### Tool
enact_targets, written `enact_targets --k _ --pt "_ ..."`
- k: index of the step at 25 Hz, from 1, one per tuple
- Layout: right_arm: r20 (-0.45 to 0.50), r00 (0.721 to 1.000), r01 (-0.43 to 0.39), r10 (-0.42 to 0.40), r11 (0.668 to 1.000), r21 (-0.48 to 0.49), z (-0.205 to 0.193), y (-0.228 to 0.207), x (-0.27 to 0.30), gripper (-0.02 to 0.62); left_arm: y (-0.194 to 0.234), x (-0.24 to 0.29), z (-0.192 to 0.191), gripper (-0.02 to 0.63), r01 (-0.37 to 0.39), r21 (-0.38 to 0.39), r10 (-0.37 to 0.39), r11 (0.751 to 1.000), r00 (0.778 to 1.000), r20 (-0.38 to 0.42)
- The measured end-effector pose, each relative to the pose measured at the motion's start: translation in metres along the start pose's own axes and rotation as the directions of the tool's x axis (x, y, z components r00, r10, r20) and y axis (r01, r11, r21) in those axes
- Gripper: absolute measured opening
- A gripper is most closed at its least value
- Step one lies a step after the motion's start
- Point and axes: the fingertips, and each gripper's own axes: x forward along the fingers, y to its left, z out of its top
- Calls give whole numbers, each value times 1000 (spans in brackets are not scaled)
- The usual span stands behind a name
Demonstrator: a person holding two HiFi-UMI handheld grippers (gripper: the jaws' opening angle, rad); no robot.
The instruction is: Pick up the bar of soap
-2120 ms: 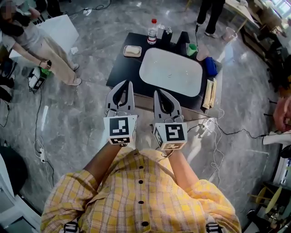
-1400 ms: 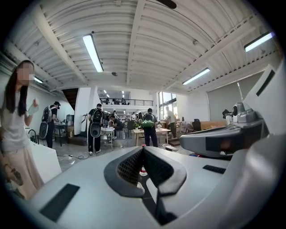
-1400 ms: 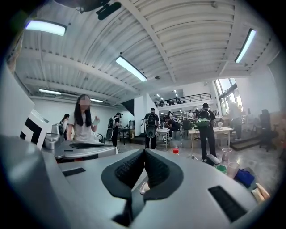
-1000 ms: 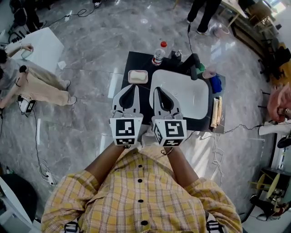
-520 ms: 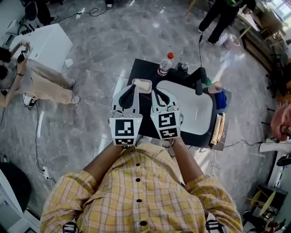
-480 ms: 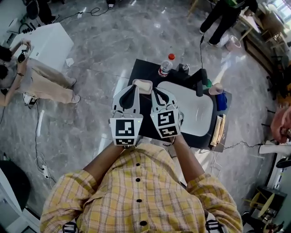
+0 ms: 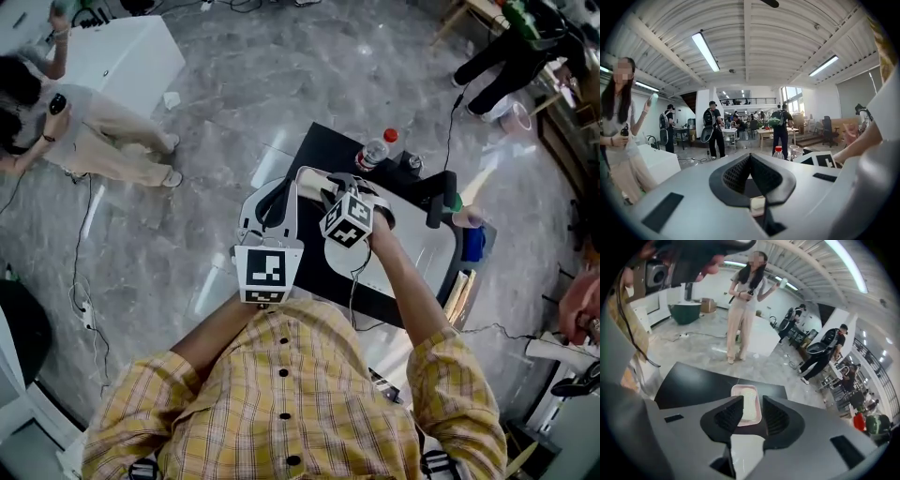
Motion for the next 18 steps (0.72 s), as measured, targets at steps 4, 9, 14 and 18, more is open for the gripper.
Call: enact_targets --k 4,9,14,18 --pt "-82 987 -140 135 989 -54 -9 12 37 174 15 2 -11 11 -40 -18 39 999 999 -30" --pt "-178 949 -269 260 963 -28 -20 14 79 222 27 3 -26 11 -66 -36 63 997 996 -70" --pt "-262 891 -376 371 926 34 -25 15 103 225 41 1 -38 11 -86 -53 80 995 992 -98" --pt "-283 871 -407 401 912 37 -29 16 117 225 46 2 -47 11 -105 -60 98 993 989 -114"
